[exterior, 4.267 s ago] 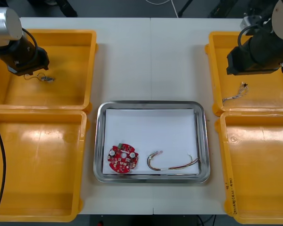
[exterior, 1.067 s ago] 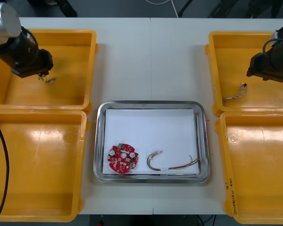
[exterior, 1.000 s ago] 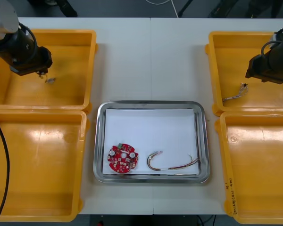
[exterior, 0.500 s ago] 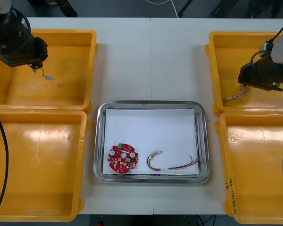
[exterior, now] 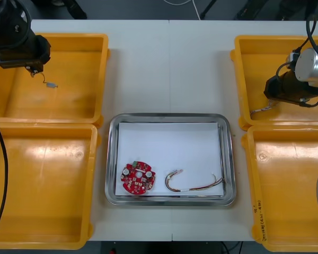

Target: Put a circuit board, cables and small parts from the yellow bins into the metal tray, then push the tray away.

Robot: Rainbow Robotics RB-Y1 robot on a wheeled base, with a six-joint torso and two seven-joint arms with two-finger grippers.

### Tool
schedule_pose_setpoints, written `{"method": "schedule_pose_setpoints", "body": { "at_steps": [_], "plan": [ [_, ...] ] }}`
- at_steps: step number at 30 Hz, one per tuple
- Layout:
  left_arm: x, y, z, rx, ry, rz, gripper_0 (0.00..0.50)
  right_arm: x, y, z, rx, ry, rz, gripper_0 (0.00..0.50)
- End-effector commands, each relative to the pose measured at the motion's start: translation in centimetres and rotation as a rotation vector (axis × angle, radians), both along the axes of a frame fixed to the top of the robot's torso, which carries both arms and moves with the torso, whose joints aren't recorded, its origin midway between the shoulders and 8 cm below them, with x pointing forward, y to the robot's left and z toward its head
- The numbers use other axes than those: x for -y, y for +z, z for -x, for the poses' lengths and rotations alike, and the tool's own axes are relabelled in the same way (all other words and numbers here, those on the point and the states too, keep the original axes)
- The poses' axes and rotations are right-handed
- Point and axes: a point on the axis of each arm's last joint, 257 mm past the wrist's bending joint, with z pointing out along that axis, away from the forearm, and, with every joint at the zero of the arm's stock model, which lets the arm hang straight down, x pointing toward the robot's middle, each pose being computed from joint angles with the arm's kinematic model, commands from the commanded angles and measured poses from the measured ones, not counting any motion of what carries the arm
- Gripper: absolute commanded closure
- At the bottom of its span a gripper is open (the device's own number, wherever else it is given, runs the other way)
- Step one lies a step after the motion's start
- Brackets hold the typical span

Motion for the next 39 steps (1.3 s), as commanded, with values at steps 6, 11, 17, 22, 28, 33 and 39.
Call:
{"method": "schedule_pose_setpoints", "body": {
  "at_steps": [6,11,17,22,28,33,39],
  "plan": [
    [-1.9,2.1,0.4,0.041,-0.002,-0.027,0.5,-0.3,0.0,-0.3,0.02,-0.006,0.019,0.5],
    [-2.0,2.2,0.3,0.046,-0.001,-0.027,0.5,0.0,1.3,-0.5,0.04,0.003,0.034,0.5],
    [-2.2,0.9,-0.2,0.06,-0.001,-0.023,0.499,0.7,4.9,0.3,0.053,0.015,0.084,0.5],
    [-2.6,-0.7,-0.9,0.086,-0.004,-0.007,0.5,1.3,7.7,0.9,0.078,0.02,0.099,0.5],
    [-2.7,-2.3,-1.4,0.088,-0.004,0.018,0.499,2.6,10.2,0.9,0.13,0.007,0.102,0.5],
    [-2.9,-3.7,-2.3,0.092,0.001,0.045,0.5,4.0,12.7,0.7,0.179,-0.006,0.119,0.5],
    [-3.1,-4.7,-2.9,0.097,0.002,0.054,0.5,5.8,14.5,0.5,0.22,-0.014,0.169,0.5]
  ]
}}
